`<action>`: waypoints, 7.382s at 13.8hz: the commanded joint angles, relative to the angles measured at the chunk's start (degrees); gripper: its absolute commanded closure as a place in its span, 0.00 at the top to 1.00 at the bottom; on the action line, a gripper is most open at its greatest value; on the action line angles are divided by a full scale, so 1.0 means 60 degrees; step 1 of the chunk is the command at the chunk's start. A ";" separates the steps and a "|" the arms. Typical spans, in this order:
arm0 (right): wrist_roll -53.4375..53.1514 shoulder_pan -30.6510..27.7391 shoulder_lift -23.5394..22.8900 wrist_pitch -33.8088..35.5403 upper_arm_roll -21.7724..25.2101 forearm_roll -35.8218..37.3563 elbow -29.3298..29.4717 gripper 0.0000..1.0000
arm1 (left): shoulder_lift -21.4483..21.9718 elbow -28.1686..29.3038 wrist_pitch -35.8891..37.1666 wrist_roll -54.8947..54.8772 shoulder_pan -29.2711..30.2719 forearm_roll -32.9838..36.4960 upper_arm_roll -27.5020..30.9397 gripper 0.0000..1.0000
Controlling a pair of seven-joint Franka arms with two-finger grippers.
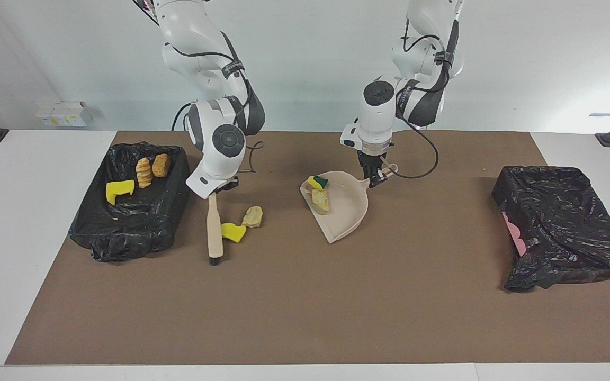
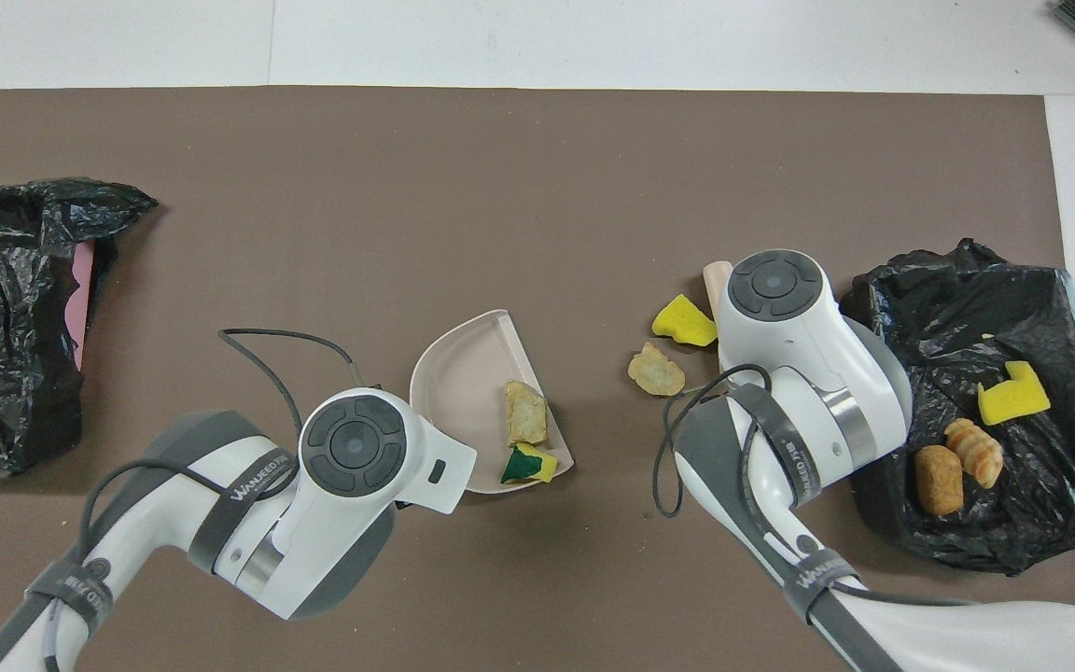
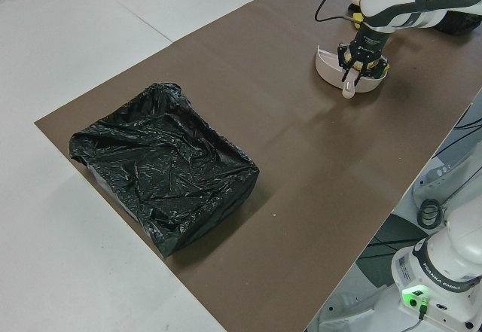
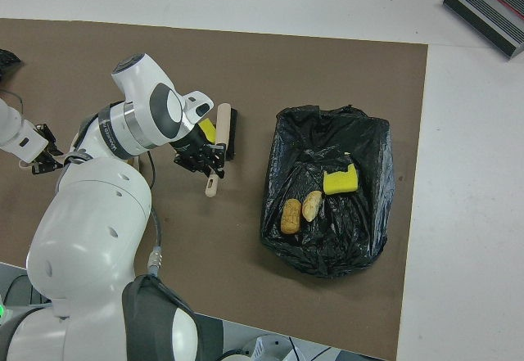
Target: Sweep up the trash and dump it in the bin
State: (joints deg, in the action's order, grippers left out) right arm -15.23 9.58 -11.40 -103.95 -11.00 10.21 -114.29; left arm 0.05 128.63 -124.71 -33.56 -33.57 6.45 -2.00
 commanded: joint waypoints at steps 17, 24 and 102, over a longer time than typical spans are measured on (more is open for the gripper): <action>-0.0054 0.2272 0.1093 0.0698 -0.0041 -0.3401 0.0695 0.00 | -0.0419 0.0065 -0.1451 -0.0310 0.0263 -0.0123 0.0100 0.00; -0.0141 0.2257 0.1943 0.1666 -0.0012 -0.3328 0.0258 0.00 | -0.0244 -0.0272 -0.1320 -0.2829 0.1814 -0.1457 0.0100 0.00; 0.0971 -0.1437 0.2546 0.3672 0.0762 -0.1409 0.4355 1.00 | 0.0080 -0.4403 0.6255 0.5105 0.3093 -0.0151 0.0144 0.00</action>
State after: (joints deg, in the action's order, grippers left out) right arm -11.29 -0.26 5.42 -83.71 -8.64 1.02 -90.79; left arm -0.54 100.55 -83.94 -7.67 -12.36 8.35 -2.17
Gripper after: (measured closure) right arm 0.000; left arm 0.683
